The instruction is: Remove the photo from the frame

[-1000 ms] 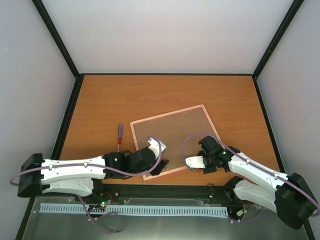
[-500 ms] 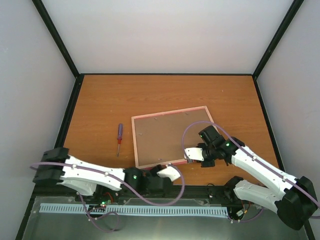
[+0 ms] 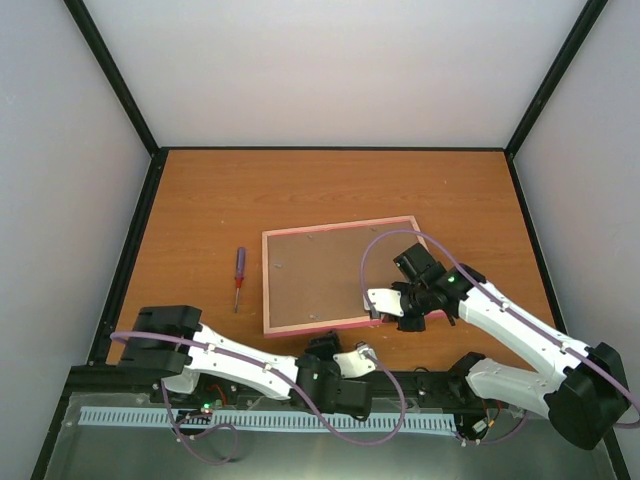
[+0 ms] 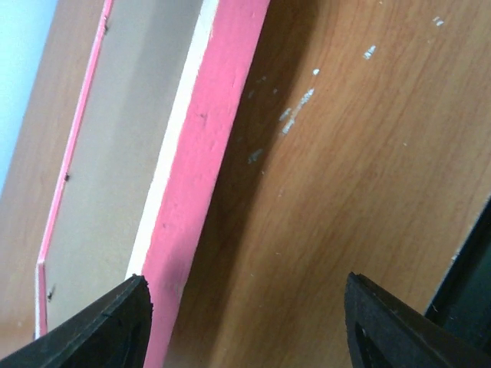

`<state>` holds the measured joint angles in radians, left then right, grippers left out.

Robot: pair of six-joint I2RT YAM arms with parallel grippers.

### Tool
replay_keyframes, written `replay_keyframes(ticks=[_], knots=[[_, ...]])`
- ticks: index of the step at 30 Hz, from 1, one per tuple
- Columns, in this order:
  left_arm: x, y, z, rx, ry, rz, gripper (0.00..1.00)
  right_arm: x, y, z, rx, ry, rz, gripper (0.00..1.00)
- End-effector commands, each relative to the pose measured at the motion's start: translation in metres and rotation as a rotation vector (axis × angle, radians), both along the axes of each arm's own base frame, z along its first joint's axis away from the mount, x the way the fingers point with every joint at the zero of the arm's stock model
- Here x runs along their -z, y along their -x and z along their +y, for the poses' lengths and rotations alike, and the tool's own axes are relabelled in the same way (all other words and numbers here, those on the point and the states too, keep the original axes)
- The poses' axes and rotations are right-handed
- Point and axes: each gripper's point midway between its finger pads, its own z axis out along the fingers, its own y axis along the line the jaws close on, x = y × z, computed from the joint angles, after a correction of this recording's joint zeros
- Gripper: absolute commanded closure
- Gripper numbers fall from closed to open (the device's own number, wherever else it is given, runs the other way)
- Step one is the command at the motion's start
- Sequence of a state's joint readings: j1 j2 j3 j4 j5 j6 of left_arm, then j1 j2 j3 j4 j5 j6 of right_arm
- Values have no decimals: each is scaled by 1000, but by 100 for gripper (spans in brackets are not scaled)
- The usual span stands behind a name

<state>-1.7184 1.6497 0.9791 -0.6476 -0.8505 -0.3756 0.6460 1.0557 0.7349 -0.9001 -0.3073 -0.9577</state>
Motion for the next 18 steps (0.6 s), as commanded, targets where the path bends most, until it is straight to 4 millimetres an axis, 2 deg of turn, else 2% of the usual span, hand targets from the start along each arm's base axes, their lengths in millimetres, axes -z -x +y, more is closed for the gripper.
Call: replay_keyframes(ticks=[1,6,13,18], knots=[[-23,-4,-6,29,23,-86,32,-27,0,14,5,-96,-6,97],[-25,2,-11,86,41,-52,31,-34,2,14,21,-112,-9,97],[-56,12,-11,226,207,72,29,-49,7,16,38,-145,21,97],[-65,7,-3,279,221,101,30,-58,11,16,53,-169,27,97]])
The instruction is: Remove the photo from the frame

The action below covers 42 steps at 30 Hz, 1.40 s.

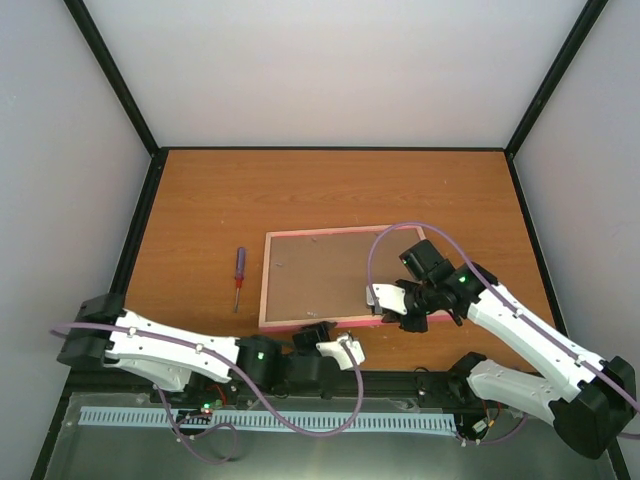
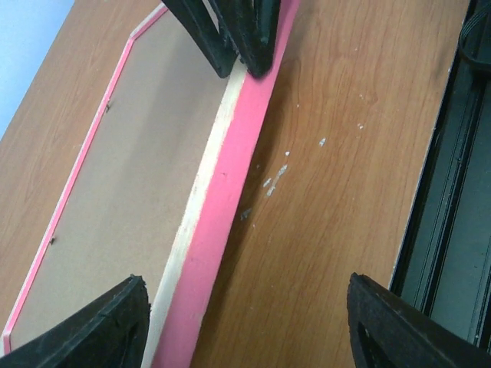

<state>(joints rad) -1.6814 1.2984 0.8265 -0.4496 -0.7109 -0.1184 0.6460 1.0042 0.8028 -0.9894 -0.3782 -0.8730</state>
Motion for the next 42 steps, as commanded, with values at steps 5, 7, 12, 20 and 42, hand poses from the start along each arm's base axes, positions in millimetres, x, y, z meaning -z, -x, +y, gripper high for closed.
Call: replay_keyframes(ticks=[5,7,12,20,42], knots=[[-1,-17,-1,58,-106,-31,33,-37,0,11,35,-113,-29,97],[4,-23,0,48,-160,-52,35,-41,0,11,44,-120,-29,97],[11,-38,3,-11,-233,-133,39,-49,6,13,48,-148,1,97],[9,-54,4,-84,-297,-254,57,-58,12,11,39,-175,-17,97],[-89,-56,7,47,-83,-89,99,-167,12,4,35,-291,-174,43]])
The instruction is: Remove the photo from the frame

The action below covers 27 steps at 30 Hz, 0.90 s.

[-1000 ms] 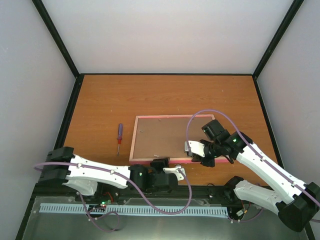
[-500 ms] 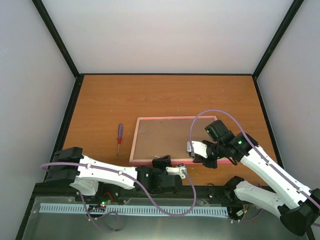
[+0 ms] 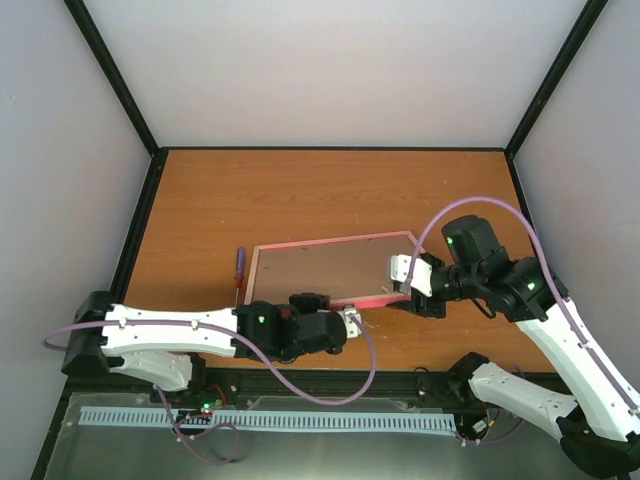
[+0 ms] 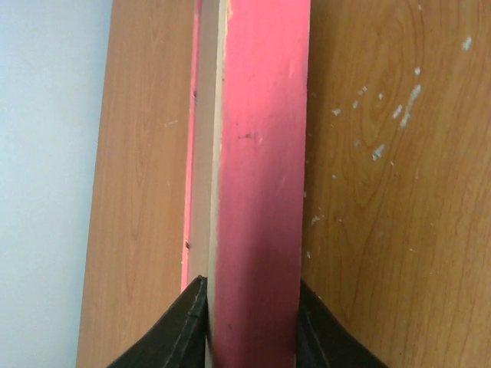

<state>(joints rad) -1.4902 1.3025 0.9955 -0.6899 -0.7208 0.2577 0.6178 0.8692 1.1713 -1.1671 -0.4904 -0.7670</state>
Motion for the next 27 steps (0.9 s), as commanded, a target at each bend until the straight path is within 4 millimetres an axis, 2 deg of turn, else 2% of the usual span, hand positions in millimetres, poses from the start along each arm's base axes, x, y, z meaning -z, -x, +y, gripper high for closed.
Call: replay_keyframes(ticks=[1,3,5,8,11,15,20,23,27], knots=[[-61,6,-21,22,242,98,99,-29,1,-5,-13,-1,-60,42],[-76,6,-24,29,269,99,99,-40,-1,-9,-19,14,-112,38],[-90,6,-28,42,293,93,99,-42,-2,-13,-39,41,-169,32],[-112,5,-35,64,332,72,99,-31,-2,-23,-94,110,-272,27],[-132,3,-42,83,375,56,99,-16,-6,-31,-130,194,-321,26],[-145,2,-53,113,398,54,99,-9,-18,-38,-103,259,-349,27],[-144,3,-69,147,395,54,99,-11,-34,-44,-45,309,-410,29],[-145,5,-77,167,404,53,99,-9,-36,-48,-49,342,-415,35],[-149,6,-82,193,428,40,99,-4,-29,-51,-77,366,-373,55]])
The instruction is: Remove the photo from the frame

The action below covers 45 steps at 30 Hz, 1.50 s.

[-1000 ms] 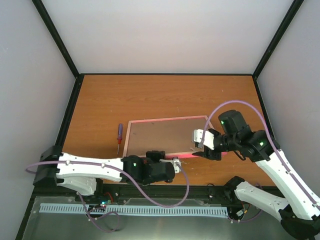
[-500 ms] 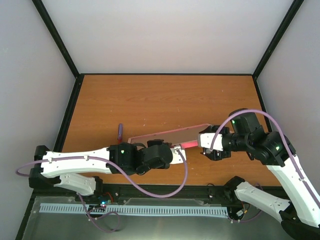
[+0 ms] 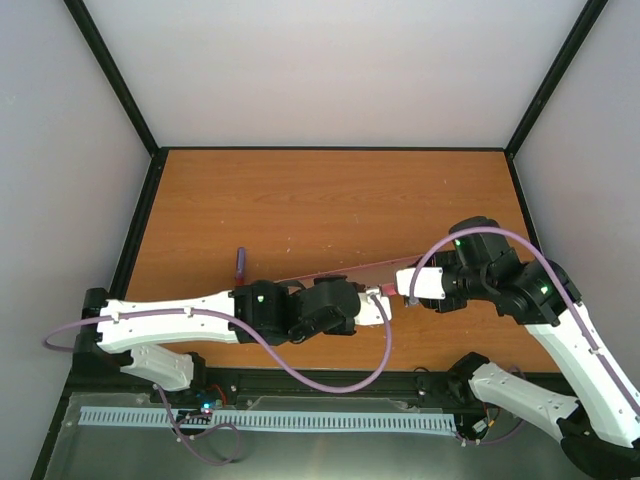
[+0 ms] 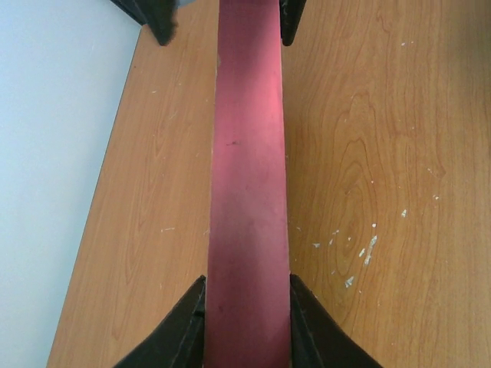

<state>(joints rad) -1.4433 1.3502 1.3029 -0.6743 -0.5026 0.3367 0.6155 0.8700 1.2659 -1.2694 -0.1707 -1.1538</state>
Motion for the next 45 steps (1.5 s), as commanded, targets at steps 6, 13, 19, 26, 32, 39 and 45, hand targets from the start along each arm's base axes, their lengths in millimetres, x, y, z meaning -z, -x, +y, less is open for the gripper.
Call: replay_keyframes(ticks=[6,13,19,26,32,39,45], knots=[[-79,1,-23,66,299,-74,99,7,3,-10,23,56,28,67],[-77,2,-29,82,319,-80,99,14,-3,-15,53,84,15,67],[-83,-4,-22,32,386,-98,81,15,-7,-18,77,115,32,85],[-76,-2,26,-58,557,-15,28,2,-2,-32,72,160,-19,92],[-32,12,65,-50,594,98,24,3,10,-41,7,186,-71,96],[-10,29,100,53,680,65,23,-4,15,-43,25,168,-61,96],[3,31,98,89,648,33,30,-4,17,-40,31,148,-39,96]])
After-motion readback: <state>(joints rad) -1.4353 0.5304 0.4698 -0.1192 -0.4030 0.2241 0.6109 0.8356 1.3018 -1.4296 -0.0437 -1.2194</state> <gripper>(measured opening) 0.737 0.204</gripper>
